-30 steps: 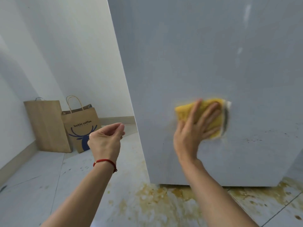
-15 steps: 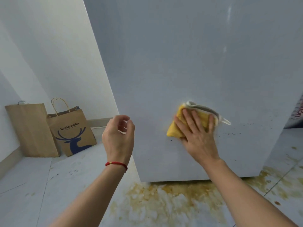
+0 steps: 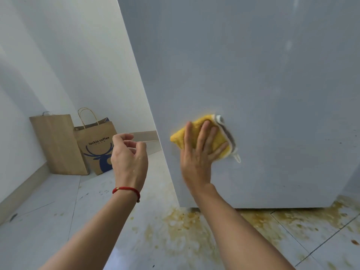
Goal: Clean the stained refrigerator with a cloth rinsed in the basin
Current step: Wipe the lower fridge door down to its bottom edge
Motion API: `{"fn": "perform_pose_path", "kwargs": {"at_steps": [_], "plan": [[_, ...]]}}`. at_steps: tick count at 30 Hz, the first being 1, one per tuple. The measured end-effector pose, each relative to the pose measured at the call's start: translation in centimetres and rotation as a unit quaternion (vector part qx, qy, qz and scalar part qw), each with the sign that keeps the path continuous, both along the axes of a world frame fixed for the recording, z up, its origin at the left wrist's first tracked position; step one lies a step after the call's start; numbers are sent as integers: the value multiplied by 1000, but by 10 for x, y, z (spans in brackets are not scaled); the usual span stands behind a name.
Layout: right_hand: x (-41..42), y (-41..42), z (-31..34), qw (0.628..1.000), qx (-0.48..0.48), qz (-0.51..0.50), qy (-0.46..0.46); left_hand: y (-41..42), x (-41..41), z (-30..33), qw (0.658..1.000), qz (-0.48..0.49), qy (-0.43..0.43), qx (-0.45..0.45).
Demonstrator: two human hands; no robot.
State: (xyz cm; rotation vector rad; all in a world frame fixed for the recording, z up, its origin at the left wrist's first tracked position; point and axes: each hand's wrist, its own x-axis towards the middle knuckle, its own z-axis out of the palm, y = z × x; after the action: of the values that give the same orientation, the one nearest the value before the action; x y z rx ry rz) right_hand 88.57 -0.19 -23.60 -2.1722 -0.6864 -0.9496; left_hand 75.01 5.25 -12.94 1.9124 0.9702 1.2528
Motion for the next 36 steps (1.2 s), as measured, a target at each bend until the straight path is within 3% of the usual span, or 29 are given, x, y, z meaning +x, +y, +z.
{"fn": "perform_pose_path", "kwargs": {"at_steps": [4, 7, 9, 16, 18, 21, 23, 25, 27, 29, 34, 36], "plan": [[1, 6, -20, 964, -180, 93, -172, -9, 3, -3, 1000, -13, 0, 5], [28, -23, -13, 914, -261, 173, -259, -27, 16, -4, 998, -39, -3, 51], [58, -62, -9, 894, -295, 170, -291, -44, 28, -6, 994, -71, -14, 85], [155, -235, 5, 950, -261, 8, -170, -100, 71, -18, 972, -206, -7, 111], [179, -271, 14, 976, -190, -16, -102, -113, 80, -20, 967, -234, -1, 104], [196, -292, 18, 998, -3, -54, 19, -125, 89, -23, 957, -277, 22, 86], [199, -290, 27, 979, 148, -83, 111, -132, 92, -24, 949, -301, 42, 86], [193, -279, 40, 912, 309, -111, 245, -136, 92, -24, 943, -315, 52, 91], [178, -256, 49, 858, 372, -140, 325, -136, 90, -23, 943, -316, 54, 95], [152, -223, 43, 860, 367, -130, 329, -137, 90, -18, 944, -316, 47, 87], [81, -161, 5, 956, 173, 16, 238, -145, 100, -15, 949, -314, 25, 2], [102, -184, 7, 953, 210, 40, 215, -145, 99, -16, 945, -324, 34, -22]]}}
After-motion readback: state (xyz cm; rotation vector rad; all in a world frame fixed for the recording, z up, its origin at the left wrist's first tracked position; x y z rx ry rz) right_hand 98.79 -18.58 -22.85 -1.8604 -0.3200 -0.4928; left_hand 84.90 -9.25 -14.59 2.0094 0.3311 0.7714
